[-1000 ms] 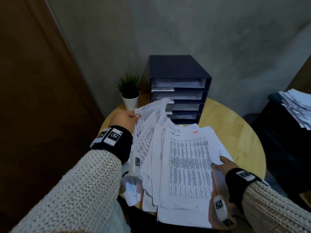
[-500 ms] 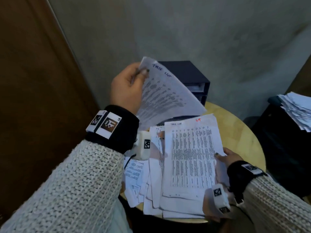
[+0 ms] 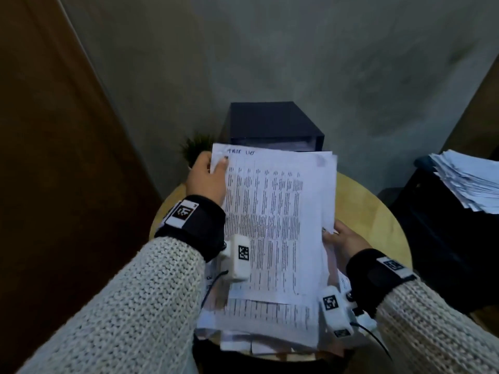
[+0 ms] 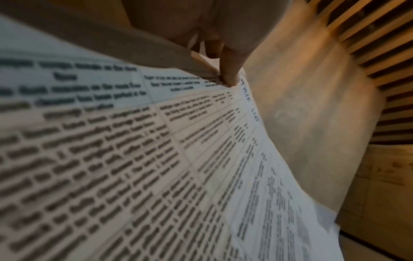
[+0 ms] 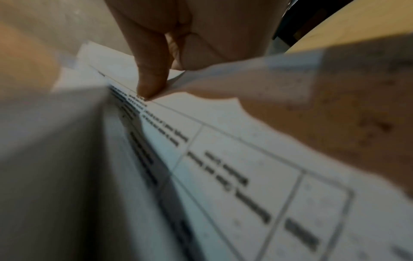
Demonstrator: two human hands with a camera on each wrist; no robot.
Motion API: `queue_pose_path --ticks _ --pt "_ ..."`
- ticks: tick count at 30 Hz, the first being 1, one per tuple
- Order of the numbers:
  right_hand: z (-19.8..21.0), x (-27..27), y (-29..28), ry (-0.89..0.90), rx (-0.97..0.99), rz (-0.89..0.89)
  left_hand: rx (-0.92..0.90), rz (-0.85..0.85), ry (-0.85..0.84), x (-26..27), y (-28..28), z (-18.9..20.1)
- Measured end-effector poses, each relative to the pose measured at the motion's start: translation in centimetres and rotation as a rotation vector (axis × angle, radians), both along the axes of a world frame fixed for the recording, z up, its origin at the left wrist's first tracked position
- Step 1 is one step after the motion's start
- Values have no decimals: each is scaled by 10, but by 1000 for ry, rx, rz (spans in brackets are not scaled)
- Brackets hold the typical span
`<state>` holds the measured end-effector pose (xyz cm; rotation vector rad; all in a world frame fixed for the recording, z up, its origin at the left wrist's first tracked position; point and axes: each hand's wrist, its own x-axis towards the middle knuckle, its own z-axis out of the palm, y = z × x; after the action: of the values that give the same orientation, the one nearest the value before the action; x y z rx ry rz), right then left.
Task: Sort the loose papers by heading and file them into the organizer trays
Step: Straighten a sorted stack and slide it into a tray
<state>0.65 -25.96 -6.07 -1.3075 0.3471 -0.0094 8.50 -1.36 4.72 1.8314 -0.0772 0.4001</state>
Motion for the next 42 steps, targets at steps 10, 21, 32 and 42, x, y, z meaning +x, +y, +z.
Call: queue_pose_path --ticks 10,21,32,42 --pt "-26 1 11 216 185 -109 -164 111 277 23 7 -57" --pt "-19 -5 15 319 -667 288 -180 9 394 35 9 -75" --pt "11 63 -16 369 -573 -39 -41 -351 569 37 -4 -94" --pt "52 129 -30 286 -635 7 130 -353 616 95 -17 -97"
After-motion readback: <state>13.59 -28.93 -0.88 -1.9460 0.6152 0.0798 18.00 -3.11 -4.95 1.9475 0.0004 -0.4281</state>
